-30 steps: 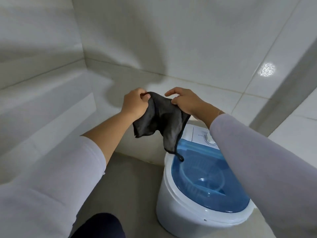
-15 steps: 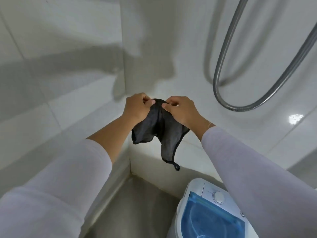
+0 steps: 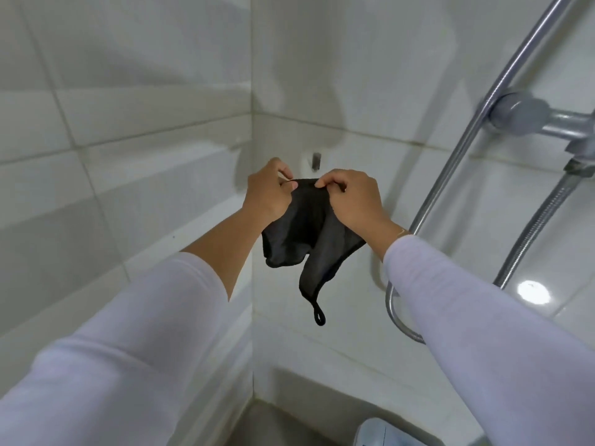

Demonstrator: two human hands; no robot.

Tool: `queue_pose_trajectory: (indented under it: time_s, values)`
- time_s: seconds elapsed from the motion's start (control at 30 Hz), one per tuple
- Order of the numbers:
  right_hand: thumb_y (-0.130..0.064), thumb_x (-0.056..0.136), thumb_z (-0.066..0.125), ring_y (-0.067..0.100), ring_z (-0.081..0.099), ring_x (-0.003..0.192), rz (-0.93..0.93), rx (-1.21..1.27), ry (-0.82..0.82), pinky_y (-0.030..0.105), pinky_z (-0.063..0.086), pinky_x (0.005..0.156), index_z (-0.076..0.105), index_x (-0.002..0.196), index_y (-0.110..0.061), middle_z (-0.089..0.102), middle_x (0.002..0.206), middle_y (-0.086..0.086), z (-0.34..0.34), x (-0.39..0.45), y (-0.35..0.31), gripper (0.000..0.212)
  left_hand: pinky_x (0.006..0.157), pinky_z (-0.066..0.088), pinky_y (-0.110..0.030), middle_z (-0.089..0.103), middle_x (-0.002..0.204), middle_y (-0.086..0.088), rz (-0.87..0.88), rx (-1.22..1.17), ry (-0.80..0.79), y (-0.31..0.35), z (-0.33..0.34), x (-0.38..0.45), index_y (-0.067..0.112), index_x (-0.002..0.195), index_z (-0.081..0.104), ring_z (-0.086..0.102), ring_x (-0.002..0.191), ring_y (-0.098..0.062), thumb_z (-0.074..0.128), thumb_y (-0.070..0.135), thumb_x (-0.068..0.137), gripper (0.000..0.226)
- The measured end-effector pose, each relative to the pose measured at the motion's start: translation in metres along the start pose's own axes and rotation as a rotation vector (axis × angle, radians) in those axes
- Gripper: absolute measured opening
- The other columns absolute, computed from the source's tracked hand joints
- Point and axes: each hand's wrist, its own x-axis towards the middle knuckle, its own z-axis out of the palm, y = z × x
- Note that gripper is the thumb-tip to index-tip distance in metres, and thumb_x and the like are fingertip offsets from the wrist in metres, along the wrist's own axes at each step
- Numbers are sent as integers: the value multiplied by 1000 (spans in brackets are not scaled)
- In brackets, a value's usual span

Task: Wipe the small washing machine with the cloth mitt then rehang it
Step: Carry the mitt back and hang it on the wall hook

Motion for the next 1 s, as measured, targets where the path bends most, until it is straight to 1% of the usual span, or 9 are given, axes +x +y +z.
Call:
queue_pose_trajectory:
  time_s: [0.07, 0.2, 0.4, 0.57, 0.67, 0.77, 0.83, 0.93, 1.0]
  values:
    - [-8, 92, 42, 20, 59, 103, 32, -57, 19, 17, 37, 85, 73, 102, -21, 68, 112, 4, -3, 15, -1, 35, 72, 39, -22, 60, 87, -3, -1, -27, -16, 9, 2, 17, 17, 93, 49, 53, 80, -16, 57, 16, 91, 8]
    - [-8, 93, 40, 23, 60, 104, 76, -149, 44, 16, 37, 82, 70, 110, -22, 67, 116, 5, 0, 33, 5, 37, 71, 35, -17, 58, 87, 1, -10, -38, -38, 11, 16, 47, 17, 90, 49, 52, 80, -13, 57, 17, 92, 8]
    - [-8, 91, 41, 27, 64, 98, 120, -152, 76, 26, 47, 80, 66, 116, -23, 71, 113, 5, 21, 40, 14, 38, 66, 25, 8, 63, 93, 0, -30, -63, 12, 2, 34, 68, 13, 90, 58, 52, 80, -10, 57, 14, 90, 1]
    - [-12, 93, 41, 22, 60, 79, 167, -121, 59, 26, 46, 68, 65, 117, -27, 73, 103, 4, 36, 39, 21, 38, 87, 38, -21, 68, 103, -1, -110, -109, 42, -10, 48, 58, 11, 100, 63, 61, 95, -16, 56, 21, 92, 14]
    - [-11, 93, 40, 16, 57, 72, 189, 8, 38, 27, 51, 68, 61, 121, -31, 73, 97, 1, 46, 34, 29, 40, 79, 39, -24, 64, 98, 1, -186, -178, -3, -18, 61, 42, 14, 107, 61, 56, 89, -14, 47, 26, 96, 22]
    - [-5, 91, 40, 8, 53, 65, 164, 79, -32, 7, 43, 59, 57, 126, -31, 65, 86, -5, 50, 24, 42, 47, 73, 38, -26, 60, 88, 3, -262, -223, 1, -28, 75, 22, 13, 107, 60, 55, 83, -17, 40, 27, 97, 26]
    - [-1, 89, 43, 6, 52, 62, 141, 101, -93, 4, 40, 54, 58, 127, -28, 63, 83, -2, 53, 4, 52, 49, 73, 39, -27, 60, 86, 2, -317, -230, -9, -40, 83, 4, 13, 105, 60, 57, 84, -20, 39, 26, 97, 26]
    - [-5, 89, 51, 16, 56, 100, 156, 84, -120, 9, 35, 81, 50, 133, -27, 54, 116, 5, 53, -29, 71, 49, 78, 41, -31, 62, 92, -3, -385, -216, 27, -49, 92, -23, 14, 99, 59, 58, 90, -25, 40, 24, 95, 21]
    - [-14, 91, 52, 13, 43, 125, 203, 31, -162, 9, 28, 94, 42, 137, -36, 39, 137, 2, 52, -71, 93, 52, 86, 41, -33, 64, 104, -7, -493, -238, 52, -62, 100, -54, 14, 106, 57, 58, 101, -29, 44, 23, 95, 20]
